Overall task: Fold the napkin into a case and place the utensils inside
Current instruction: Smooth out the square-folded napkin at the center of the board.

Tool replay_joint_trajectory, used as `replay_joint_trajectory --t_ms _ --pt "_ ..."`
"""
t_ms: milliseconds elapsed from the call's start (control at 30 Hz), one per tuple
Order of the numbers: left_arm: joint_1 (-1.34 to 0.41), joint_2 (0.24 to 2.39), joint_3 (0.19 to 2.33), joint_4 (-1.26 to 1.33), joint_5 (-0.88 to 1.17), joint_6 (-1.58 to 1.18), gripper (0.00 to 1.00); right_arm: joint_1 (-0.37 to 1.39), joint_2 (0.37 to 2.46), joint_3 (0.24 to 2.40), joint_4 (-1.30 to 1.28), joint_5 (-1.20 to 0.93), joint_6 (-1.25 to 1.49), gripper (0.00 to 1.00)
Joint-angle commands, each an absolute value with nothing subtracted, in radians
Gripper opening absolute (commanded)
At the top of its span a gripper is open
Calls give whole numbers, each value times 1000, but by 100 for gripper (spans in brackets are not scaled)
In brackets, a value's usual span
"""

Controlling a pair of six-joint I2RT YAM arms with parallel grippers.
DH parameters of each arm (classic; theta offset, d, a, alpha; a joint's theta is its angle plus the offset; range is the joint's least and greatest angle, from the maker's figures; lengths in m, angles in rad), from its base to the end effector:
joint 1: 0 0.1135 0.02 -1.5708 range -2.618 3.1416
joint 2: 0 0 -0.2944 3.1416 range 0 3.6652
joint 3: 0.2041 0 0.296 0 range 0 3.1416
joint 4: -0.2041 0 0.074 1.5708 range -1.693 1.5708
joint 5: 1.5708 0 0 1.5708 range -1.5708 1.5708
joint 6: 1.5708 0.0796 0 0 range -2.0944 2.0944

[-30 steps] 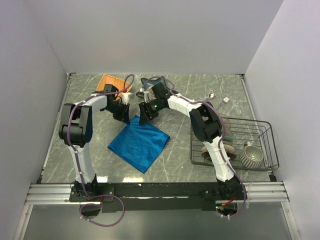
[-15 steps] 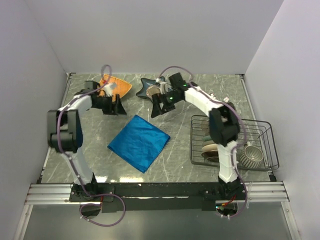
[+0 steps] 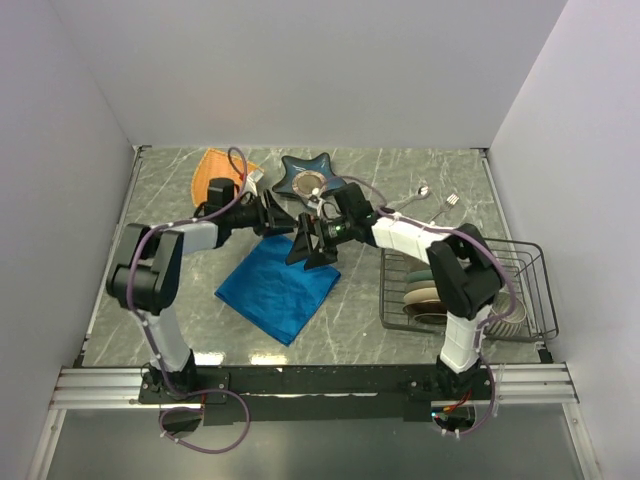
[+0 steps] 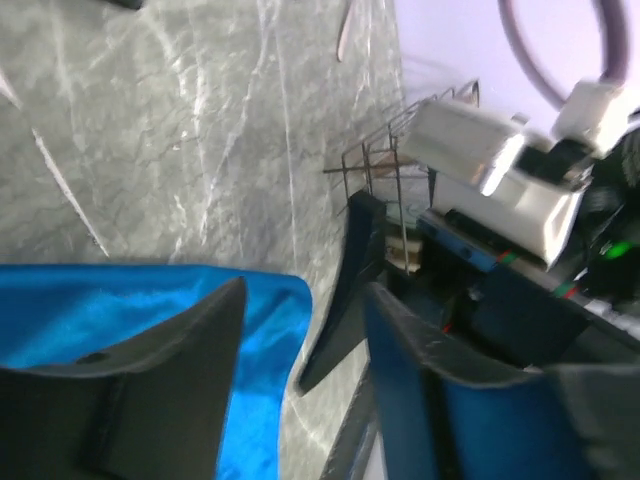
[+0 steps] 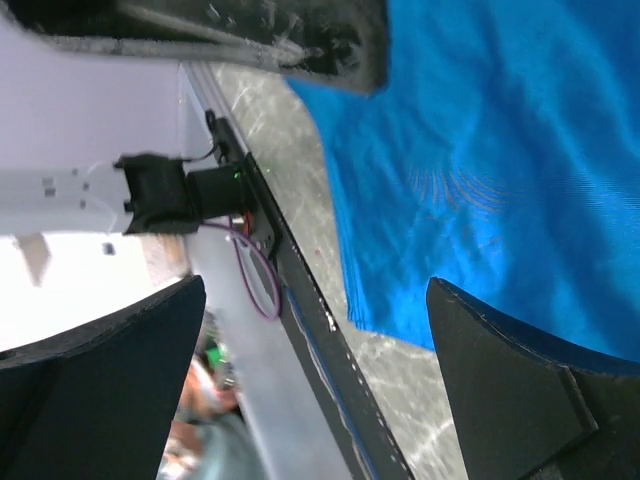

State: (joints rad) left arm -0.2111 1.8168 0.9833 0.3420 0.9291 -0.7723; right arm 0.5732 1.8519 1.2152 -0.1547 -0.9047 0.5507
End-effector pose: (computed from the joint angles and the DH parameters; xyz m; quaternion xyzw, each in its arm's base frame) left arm 0.4151 -0.1542 0.1674 0.0088 0.8007 -0.5557 0.2235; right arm 0.3500 0.3004 0.1846 -0.1754 0.8301 0.5242 0.0737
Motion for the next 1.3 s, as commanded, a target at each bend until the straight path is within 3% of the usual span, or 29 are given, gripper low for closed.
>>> replay_joint_trajectory --t_ms 0,533,600,767,900,1000,1100,1133,1267 --pt "-206 1916 971 603 920 -1002 52 563 1891 1194 27 -855 683 100" --pt "-153 2151 1011 492 862 -948 44 520 2011 1081 -72 -761 715 100" --pt "-149 2145 1019 500 891 -943 47 520 2016 1098 -100 -747 686 100" --pt "-115 2002 991 563 980 -908 67 522 2066 1245 -242 -658 527 100" --pt "-3 1791 919 456 1005 -839 73 523 2144 1422 -366 -615 394 100" --pt "110 1671 962 101 965 -578 72 538 2215 1563 -465 -597 293 99" --pt "163 1606 1075 -326 862 -119 70 566 2259 1692 -546 -604 192 99" --pt "166 1592 1098 -418 820 123 65 574 2260 1738 -560 -624 151 99" --pt "167 1514 1080 -672 652 625 50 589 2169 1749 -546 -748 152 98"
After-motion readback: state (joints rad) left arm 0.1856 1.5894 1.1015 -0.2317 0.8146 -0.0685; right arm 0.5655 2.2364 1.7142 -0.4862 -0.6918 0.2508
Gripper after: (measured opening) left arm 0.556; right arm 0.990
